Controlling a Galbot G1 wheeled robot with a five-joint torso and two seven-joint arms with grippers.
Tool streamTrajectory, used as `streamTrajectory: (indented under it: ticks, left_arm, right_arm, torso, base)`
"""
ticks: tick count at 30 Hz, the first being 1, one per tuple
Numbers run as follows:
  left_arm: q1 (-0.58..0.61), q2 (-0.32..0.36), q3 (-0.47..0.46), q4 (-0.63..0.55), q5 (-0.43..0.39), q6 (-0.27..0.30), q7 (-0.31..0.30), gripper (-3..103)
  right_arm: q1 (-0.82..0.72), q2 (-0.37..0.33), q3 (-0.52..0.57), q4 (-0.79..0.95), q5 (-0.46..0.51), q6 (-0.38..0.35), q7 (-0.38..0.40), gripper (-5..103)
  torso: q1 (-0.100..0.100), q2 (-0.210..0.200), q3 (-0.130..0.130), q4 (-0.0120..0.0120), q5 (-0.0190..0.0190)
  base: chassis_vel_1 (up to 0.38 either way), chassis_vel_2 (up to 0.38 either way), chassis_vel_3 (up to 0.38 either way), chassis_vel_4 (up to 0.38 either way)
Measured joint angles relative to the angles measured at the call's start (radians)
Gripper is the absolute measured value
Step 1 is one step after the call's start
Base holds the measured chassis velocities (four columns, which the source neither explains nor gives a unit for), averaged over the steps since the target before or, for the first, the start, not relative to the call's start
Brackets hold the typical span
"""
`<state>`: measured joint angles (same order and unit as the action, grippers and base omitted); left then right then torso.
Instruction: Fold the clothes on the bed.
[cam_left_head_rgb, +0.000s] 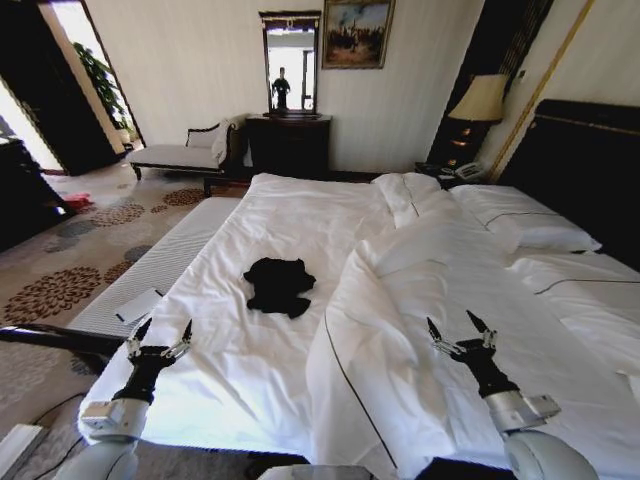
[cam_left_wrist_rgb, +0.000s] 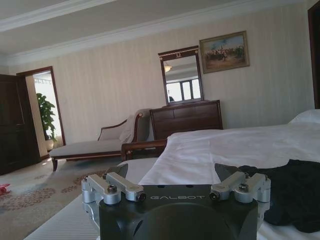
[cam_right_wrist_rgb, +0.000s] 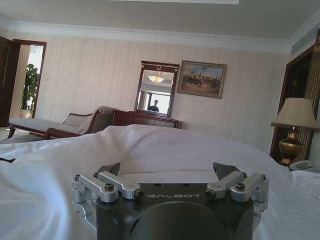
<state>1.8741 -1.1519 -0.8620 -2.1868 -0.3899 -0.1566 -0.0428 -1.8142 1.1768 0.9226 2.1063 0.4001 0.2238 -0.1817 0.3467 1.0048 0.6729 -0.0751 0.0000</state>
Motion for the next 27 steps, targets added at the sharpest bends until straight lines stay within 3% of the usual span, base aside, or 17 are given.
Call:
streamTrajectory:
  ticks: [15, 17, 23, 27]
  left_arm:
    - [0.001, 0.0, -0.001, -0.01, 0.001, 0.0, 0.0, 99]
    - [0.009, -0.001, -0.008, -0.016, -0.002, -0.001, 0.001, 99]
    - [0.031, -0.007, -0.018, -0.019, -0.008, -0.015, 0.005, 99]
    - [0.031, -0.016, -0.013, -0.022, -0.006, -0.018, 0.006, 99]
  right_arm:
    - [-0.063, 0.002, 0.046, 0.074, 0.023, 0.005, 0.027, 100]
    - [-0.103, 0.004, 0.06, 0.084, 0.06, 0.028, 0.026, 100]
    - [-0.236, 0.016, 0.071, 0.103, 0.097, 0.13, -0.038, 100]
    - [-0.259, 0.039, 0.071, 0.108, 0.1, 0.157, -0.047, 100]
  torso:
    - [0.0, 0.0, 0.0, 0.0004, 0.0002]
    - [0.001, 0.0, 0.0, -0.0009, 0.0003]
    - [-0.001, 0.0, 0.0, -0.0004, -0.0002]
    - [0.0, 0.0, 0.0, -0.0002, 0.0]
  base:
    - [0.029, 0.146, -0.014, -0.153]
    - [-0.021, 0.034, -0.006, -0.062]
    - [0.0, 0.0, 0.0, 0.0]
    - [0.0, 0.0, 0.0, 0.0]
